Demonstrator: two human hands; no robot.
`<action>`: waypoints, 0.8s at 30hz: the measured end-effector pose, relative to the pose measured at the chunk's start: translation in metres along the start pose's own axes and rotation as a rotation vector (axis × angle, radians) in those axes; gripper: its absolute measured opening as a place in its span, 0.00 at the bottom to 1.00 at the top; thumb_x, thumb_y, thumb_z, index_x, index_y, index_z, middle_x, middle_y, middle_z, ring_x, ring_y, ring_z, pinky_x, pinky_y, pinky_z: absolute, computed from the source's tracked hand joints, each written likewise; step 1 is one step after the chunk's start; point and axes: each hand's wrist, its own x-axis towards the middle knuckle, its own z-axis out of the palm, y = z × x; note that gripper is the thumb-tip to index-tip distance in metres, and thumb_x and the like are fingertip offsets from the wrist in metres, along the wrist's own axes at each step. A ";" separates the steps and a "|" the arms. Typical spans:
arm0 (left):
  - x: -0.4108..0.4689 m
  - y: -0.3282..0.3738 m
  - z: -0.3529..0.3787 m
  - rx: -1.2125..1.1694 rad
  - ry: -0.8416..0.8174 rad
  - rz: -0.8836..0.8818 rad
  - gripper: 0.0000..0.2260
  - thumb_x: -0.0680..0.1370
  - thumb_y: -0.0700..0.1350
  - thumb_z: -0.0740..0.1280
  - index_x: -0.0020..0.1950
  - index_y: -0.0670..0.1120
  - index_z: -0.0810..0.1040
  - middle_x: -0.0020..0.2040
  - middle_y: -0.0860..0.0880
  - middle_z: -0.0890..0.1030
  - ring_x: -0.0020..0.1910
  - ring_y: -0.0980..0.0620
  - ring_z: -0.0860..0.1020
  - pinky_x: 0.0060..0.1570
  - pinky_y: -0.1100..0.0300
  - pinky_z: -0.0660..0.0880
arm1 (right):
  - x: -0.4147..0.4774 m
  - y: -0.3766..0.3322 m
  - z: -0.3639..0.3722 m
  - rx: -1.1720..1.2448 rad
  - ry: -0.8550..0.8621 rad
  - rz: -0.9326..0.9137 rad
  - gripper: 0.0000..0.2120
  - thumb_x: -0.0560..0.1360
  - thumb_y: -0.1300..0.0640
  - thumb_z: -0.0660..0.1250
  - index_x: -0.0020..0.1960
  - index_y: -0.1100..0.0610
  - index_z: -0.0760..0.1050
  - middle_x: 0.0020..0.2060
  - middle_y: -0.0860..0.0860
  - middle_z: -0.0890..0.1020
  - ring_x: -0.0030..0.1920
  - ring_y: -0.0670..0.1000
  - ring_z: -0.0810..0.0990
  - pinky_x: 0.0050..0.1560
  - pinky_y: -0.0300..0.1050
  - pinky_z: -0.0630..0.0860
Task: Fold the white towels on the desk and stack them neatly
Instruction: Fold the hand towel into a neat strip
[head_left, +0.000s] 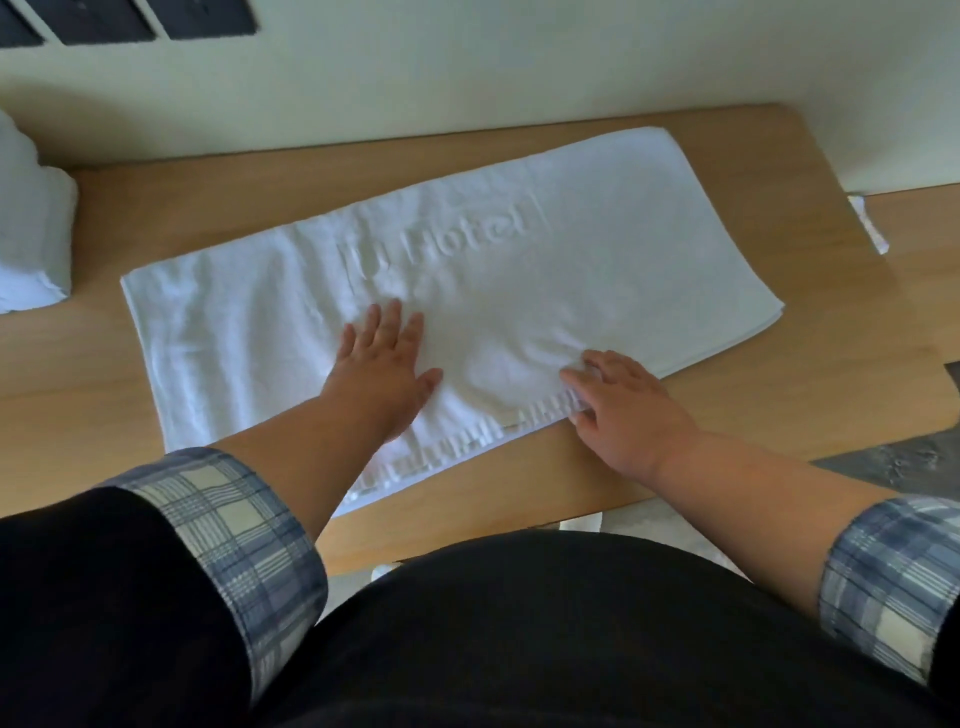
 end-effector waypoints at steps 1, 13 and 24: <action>0.009 0.010 0.003 0.013 0.008 -0.035 0.34 0.81 0.65 0.45 0.80 0.49 0.35 0.79 0.47 0.32 0.77 0.47 0.32 0.75 0.46 0.35 | -0.003 0.019 -0.001 -0.017 -0.050 0.024 0.26 0.81 0.45 0.56 0.78 0.43 0.56 0.80 0.50 0.52 0.80 0.55 0.47 0.78 0.53 0.48; 0.073 0.202 0.017 0.034 0.009 0.149 0.36 0.77 0.67 0.37 0.75 0.48 0.26 0.75 0.47 0.26 0.75 0.46 0.27 0.74 0.42 0.34 | 0.016 0.137 -0.044 0.010 0.000 -0.255 0.24 0.82 0.47 0.57 0.77 0.49 0.63 0.75 0.49 0.65 0.75 0.52 0.60 0.74 0.49 0.56; 0.133 0.242 -0.015 -0.079 0.149 0.114 0.29 0.81 0.62 0.42 0.81 0.53 0.50 0.82 0.48 0.47 0.79 0.49 0.42 0.75 0.52 0.37 | 0.025 0.228 -0.043 -0.011 0.026 -0.161 0.29 0.82 0.42 0.52 0.80 0.49 0.55 0.81 0.50 0.51 0.80 0.50 0.43 0.78 0.52 0.40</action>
